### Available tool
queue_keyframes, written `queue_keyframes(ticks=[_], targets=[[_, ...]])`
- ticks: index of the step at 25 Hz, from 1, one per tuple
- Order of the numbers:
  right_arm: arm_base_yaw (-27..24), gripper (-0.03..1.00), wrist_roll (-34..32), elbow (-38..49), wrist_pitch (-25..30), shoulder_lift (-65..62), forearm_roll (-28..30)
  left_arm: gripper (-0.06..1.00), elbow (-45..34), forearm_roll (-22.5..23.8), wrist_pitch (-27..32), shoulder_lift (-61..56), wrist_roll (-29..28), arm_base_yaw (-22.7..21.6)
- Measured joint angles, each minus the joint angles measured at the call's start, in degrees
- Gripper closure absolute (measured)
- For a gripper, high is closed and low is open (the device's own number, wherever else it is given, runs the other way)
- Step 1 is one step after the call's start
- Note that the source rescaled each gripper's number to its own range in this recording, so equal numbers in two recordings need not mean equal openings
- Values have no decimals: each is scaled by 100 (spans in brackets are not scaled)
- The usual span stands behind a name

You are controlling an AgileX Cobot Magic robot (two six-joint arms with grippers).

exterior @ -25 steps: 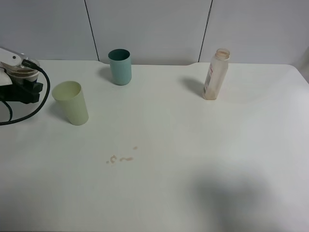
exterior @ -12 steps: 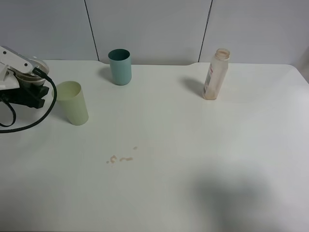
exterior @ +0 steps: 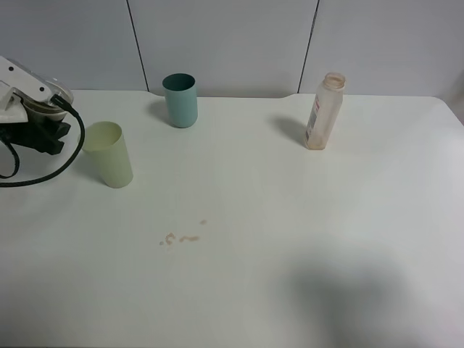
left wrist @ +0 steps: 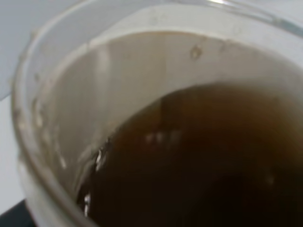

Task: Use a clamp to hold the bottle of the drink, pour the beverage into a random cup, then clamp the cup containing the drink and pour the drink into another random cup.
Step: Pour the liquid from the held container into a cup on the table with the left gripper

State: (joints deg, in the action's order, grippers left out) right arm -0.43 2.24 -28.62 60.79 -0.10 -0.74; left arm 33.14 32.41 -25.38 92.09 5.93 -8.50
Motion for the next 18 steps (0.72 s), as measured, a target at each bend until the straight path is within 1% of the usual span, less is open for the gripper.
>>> queue_keyframes(ticks=[9, 15, 18], targets=[[0, -3, 0, 0, 0, 0, 0, 92, 0, 287, 37, 0, 84, 0], [0, -3, 0, 0, 0, 0, 0, 92, 0, 447, 32, 0, 428, 0], [0, -3, 0, 0, 0, 0, 0, 92, 0, 458, -11, 0, 494, 0]])
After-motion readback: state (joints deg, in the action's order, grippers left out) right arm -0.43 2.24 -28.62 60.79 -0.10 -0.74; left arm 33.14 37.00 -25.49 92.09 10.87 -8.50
